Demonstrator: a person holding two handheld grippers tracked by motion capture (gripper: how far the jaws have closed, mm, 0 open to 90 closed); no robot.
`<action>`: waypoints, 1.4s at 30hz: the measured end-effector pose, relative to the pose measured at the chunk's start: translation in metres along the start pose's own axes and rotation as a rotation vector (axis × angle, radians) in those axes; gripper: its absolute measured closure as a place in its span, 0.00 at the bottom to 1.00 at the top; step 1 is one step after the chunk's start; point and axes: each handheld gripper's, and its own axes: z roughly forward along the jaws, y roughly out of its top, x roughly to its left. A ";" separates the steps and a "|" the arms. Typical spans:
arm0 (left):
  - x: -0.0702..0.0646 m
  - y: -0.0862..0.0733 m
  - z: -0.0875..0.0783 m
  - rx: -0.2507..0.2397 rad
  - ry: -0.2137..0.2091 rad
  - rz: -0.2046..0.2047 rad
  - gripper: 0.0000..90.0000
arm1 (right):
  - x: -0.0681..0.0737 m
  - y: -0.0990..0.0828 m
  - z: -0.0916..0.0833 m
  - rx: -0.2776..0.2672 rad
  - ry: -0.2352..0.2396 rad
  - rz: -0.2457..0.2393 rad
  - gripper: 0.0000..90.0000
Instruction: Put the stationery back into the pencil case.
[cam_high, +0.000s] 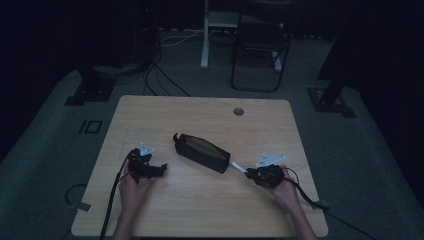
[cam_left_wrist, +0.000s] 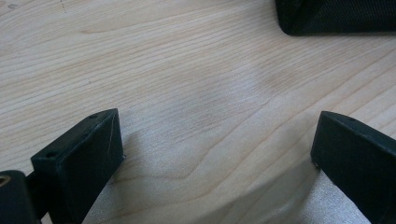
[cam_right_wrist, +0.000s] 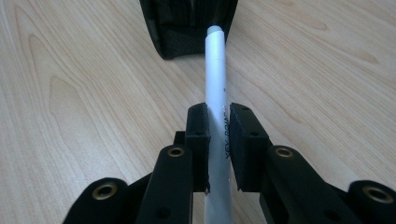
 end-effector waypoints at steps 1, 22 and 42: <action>0.000 0.000 0.000 -0.001 0.000 0.000 0.03 | 0.000 0.001 -0.001 -0.002 -0.001 -0.004 0.88; 0.000 0.000 0.000 -0.001 0.001 -0.002 0.03 | 0.004 0.014 -0.016 -0.029 -0.008 -0.012 0.88; 0.000 0.000 0.000 -0.001 0.001 -0.002 0.03 | 0.000 0.020 -0.028 -0.039 -0.018 -0.002 0.88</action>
